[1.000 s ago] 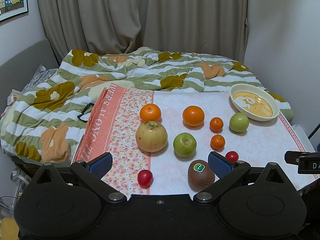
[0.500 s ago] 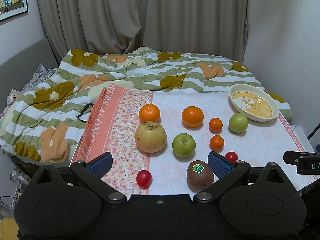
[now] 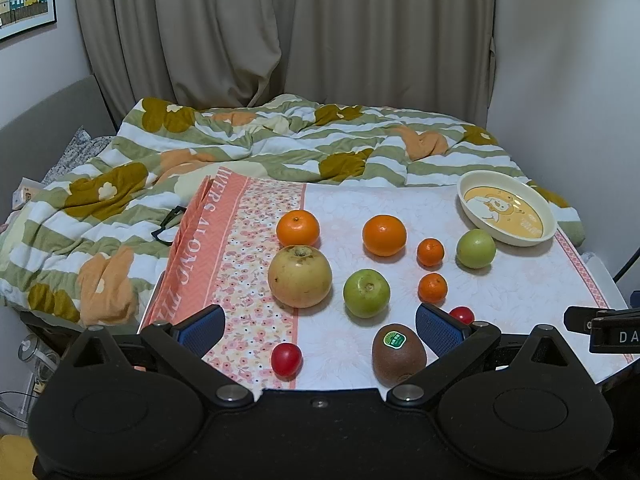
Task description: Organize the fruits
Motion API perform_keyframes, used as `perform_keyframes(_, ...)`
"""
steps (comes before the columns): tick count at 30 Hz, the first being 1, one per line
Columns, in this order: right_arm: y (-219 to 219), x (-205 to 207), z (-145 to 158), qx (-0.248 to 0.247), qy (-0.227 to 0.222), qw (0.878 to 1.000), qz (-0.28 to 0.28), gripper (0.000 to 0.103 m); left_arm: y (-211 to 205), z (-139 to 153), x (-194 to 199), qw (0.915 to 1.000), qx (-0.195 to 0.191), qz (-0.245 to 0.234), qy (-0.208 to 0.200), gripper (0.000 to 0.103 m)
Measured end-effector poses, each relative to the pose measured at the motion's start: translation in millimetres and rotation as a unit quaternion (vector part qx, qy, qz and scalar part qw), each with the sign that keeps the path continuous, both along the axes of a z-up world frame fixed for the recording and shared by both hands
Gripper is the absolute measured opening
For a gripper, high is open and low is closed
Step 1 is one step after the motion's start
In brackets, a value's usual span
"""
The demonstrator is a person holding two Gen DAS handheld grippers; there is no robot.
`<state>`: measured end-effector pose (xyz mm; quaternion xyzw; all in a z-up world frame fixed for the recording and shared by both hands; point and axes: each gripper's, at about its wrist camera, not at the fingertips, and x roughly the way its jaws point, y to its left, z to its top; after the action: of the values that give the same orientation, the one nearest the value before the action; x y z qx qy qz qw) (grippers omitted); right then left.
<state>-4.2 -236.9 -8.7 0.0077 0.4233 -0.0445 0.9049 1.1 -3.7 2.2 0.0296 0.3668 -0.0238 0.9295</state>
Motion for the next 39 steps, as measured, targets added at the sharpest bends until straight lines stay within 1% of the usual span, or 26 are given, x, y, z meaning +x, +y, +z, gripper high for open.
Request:
perform_keyframes(35, 1.4, 4.1, -4.4, -0.005, 0.006, 1.0, -0.002, 0.103, 3.2, 4.0, 7.2, 1.0, -0.007, -0.001, 0.002, 0.103)
perform_keyframes(39, 0.1, 8.3, -1.0, 0.003, 0.007, 1.0, -0.007, 0.103, 8.0, 6.7, 7.5, 1.0, -0.007, -0.003, 0.003, 0.103)
